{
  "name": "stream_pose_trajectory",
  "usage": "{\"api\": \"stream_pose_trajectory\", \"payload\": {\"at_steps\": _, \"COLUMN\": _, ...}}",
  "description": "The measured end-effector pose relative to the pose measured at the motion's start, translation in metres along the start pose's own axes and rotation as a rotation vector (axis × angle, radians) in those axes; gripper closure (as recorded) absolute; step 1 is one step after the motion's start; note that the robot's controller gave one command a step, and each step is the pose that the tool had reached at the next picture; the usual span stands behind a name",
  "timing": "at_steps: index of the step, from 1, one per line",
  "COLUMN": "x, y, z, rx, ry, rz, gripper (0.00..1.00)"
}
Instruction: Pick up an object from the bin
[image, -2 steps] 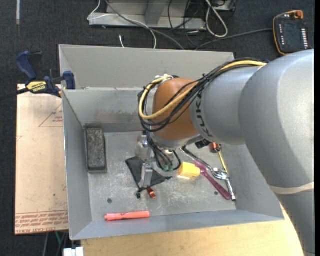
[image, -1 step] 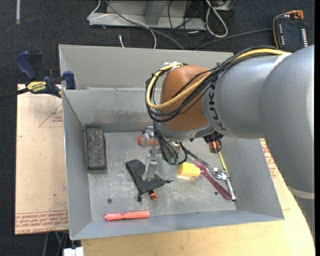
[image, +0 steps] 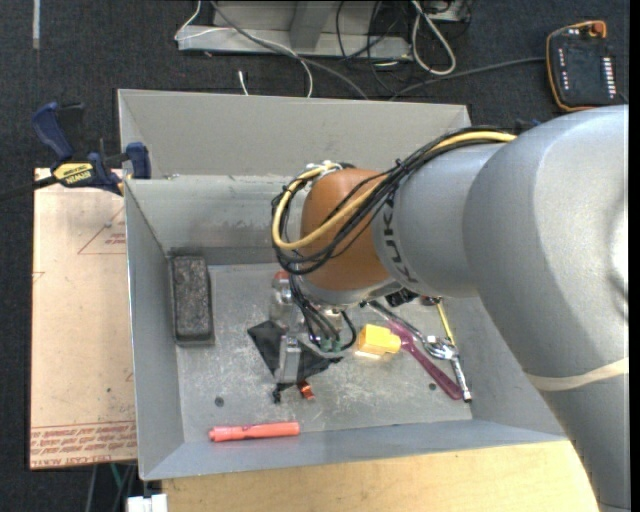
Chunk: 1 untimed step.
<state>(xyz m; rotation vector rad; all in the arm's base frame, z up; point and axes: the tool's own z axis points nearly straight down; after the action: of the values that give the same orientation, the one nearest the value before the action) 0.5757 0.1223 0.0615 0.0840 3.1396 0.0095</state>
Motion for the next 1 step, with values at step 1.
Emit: {"api": "stream_pose_trajectory", "payload": {"at_steps": 1, "x": 0.0127, "y": 0.0014, "z": -0.0088, "rx": -0.005, "ry": -0.024, "rz": 0.124, "gripper": 0.0}}
